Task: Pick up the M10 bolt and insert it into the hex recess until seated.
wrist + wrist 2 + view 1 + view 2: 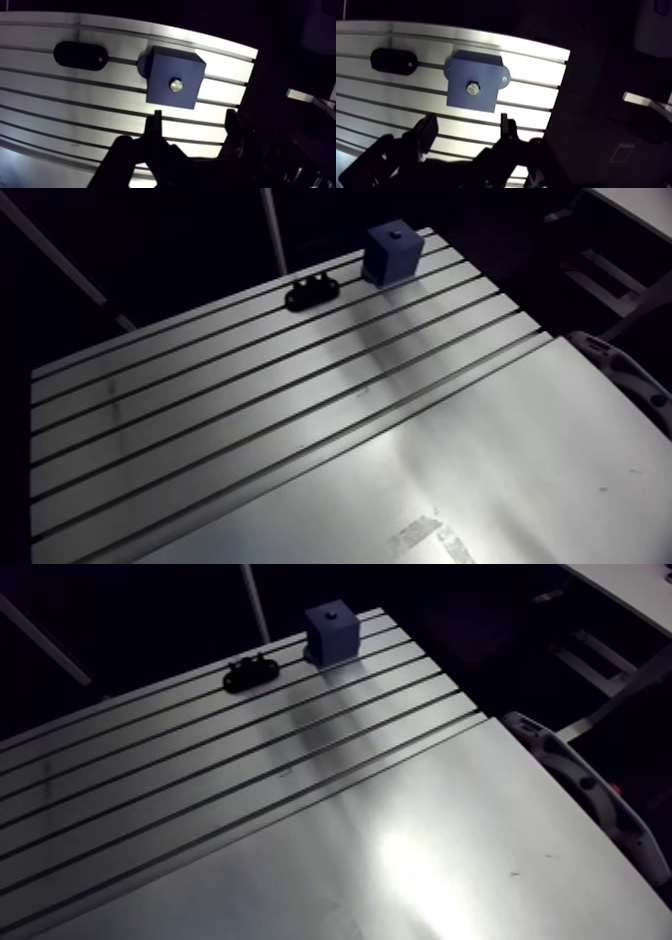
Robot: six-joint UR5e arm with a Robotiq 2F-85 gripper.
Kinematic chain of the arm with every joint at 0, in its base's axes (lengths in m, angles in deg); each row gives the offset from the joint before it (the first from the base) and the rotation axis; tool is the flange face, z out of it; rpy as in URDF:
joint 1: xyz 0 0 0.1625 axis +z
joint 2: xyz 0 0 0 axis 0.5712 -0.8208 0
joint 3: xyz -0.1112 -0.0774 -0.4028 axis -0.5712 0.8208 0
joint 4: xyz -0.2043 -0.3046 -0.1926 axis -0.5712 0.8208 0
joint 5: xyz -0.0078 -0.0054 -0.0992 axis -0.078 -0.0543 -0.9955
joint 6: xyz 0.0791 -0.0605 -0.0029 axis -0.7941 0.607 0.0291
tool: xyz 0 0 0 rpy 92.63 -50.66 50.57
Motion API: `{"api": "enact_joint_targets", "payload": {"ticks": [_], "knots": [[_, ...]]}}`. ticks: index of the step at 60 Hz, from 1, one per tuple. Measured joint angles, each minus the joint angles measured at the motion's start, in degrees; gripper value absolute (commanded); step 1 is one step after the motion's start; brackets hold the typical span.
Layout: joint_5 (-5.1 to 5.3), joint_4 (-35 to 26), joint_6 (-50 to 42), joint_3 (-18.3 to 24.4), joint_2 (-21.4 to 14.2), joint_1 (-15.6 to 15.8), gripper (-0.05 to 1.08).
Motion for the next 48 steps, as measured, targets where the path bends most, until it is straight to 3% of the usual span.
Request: {"api": "enact_joint_targets", "payload": {"ticks": [6, 19, 32, 48], "knots": [[-0.09, -1.82, -3.95, 0.35, -0.14, 0.01, 1.03], [0.86, -4.36, -8.22, 0.36, 0.44, 0.2, 1.07], [1.65, -3.35, -9.23, 0.19, 1.05, 0.17, 1.08], [1.59, -2.2, -9.61, -0.17, 1.99, 0.11, 1.08]]}}
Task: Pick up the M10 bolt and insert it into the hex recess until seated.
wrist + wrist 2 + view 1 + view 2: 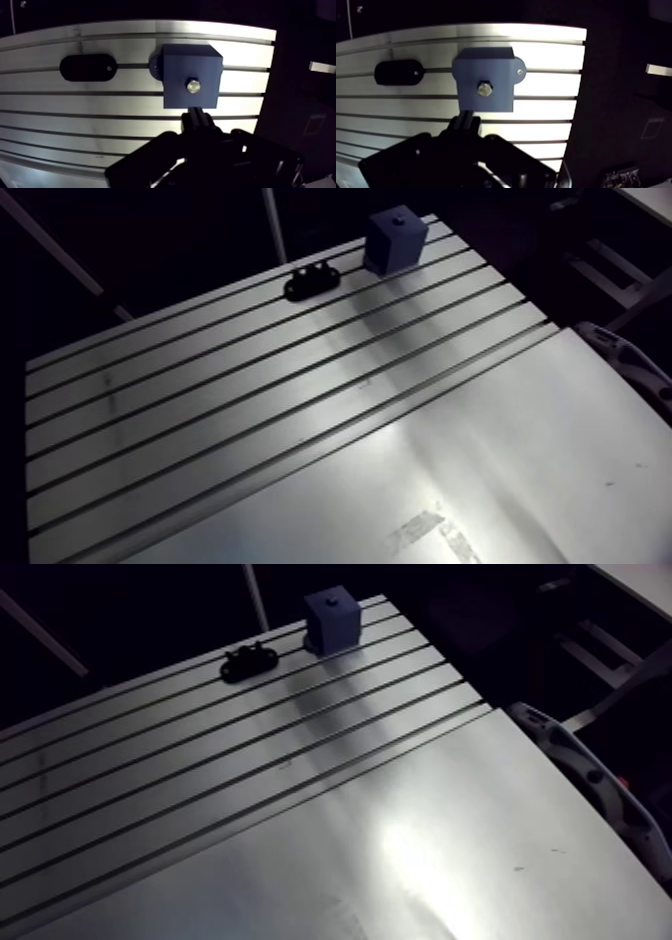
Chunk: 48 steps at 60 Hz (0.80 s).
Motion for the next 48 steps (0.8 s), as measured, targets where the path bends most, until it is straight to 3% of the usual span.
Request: {"api": "enact_joint_targets", "payload": {"ticks": [48], "knots": [[-0.59, 5.51, 0.02, -4.16, 0.42, -0.34, 1.08]]}}
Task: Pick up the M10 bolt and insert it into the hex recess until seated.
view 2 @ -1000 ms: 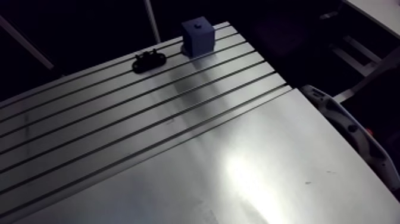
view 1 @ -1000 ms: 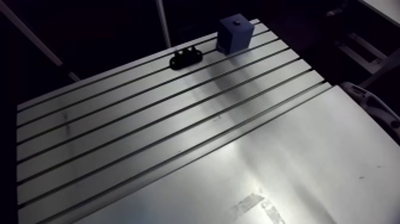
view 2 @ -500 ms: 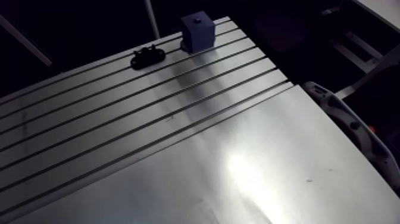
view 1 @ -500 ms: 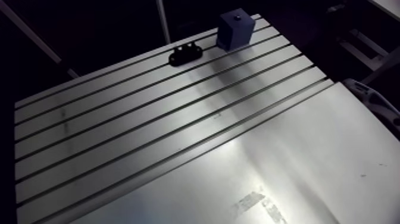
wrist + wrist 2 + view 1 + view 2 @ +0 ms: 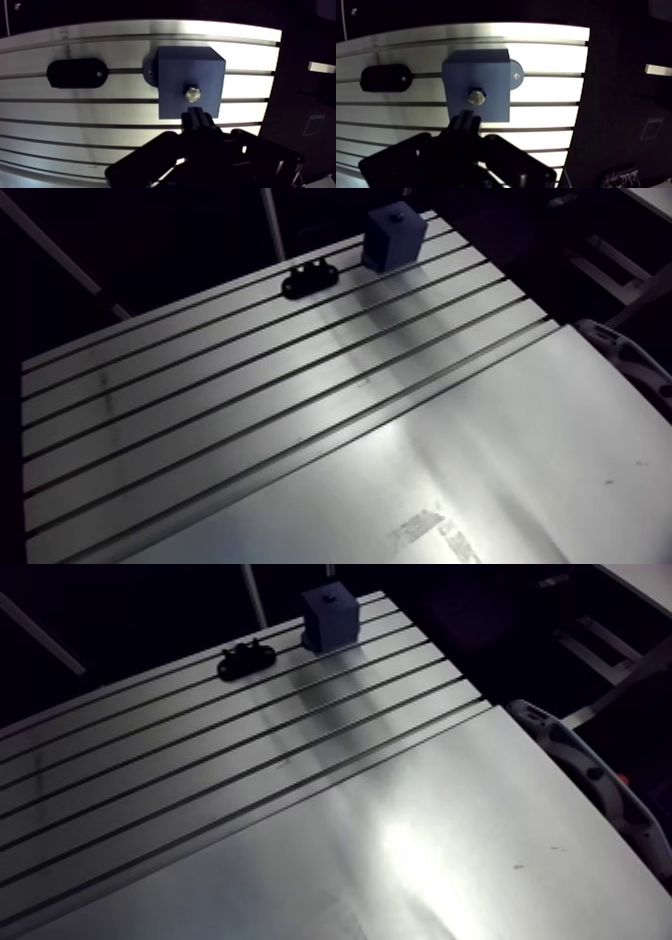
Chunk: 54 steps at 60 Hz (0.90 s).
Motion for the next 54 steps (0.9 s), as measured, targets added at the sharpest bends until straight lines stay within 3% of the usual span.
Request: {"api": "enact_joint_targets", "payload": {"ticks": [54], "knots": [[-0.01, 2.37, 0.67, -1.82, 0.62, -0.38, 1.08]]}}
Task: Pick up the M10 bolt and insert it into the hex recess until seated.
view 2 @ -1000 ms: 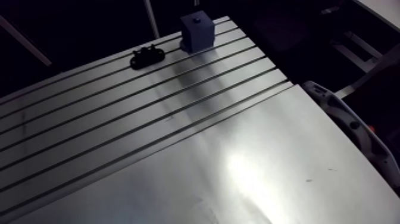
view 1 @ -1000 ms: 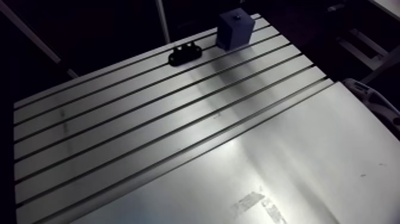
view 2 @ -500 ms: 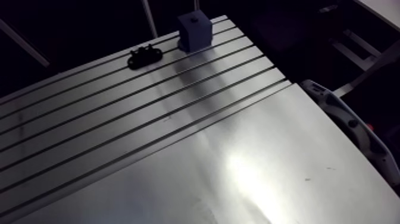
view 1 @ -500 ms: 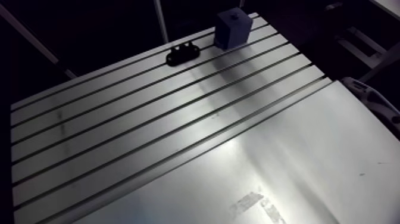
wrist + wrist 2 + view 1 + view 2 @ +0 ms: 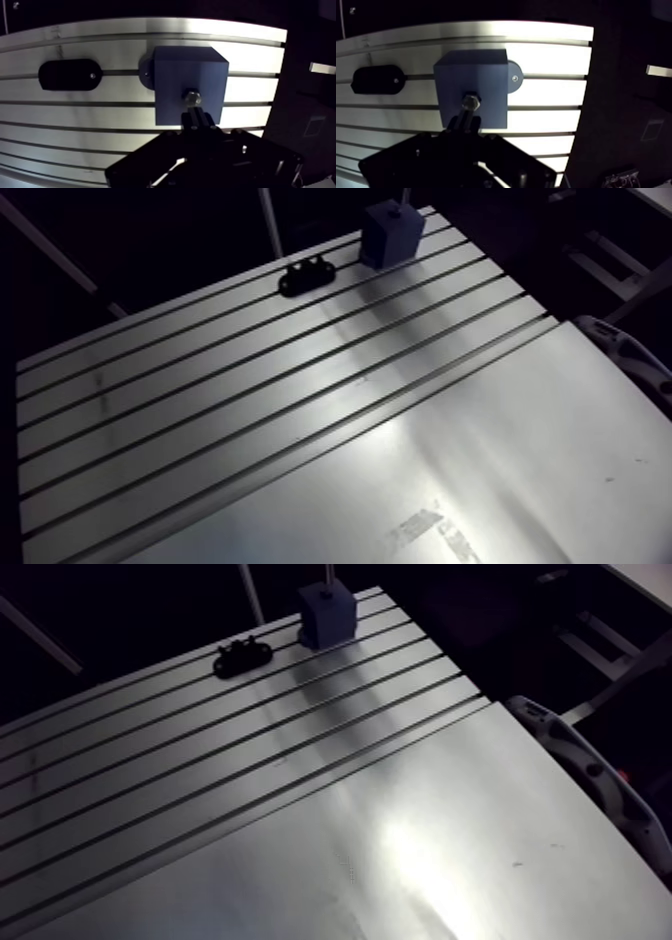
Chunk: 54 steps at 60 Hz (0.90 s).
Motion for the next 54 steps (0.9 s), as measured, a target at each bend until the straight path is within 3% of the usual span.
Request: {"api": "enact_joint_targets", "payload": {"ticks": [54], "knots": [[-0.05, 1.61, 0.36, -0.11, 0.98, 0.04, 1.08]]}}
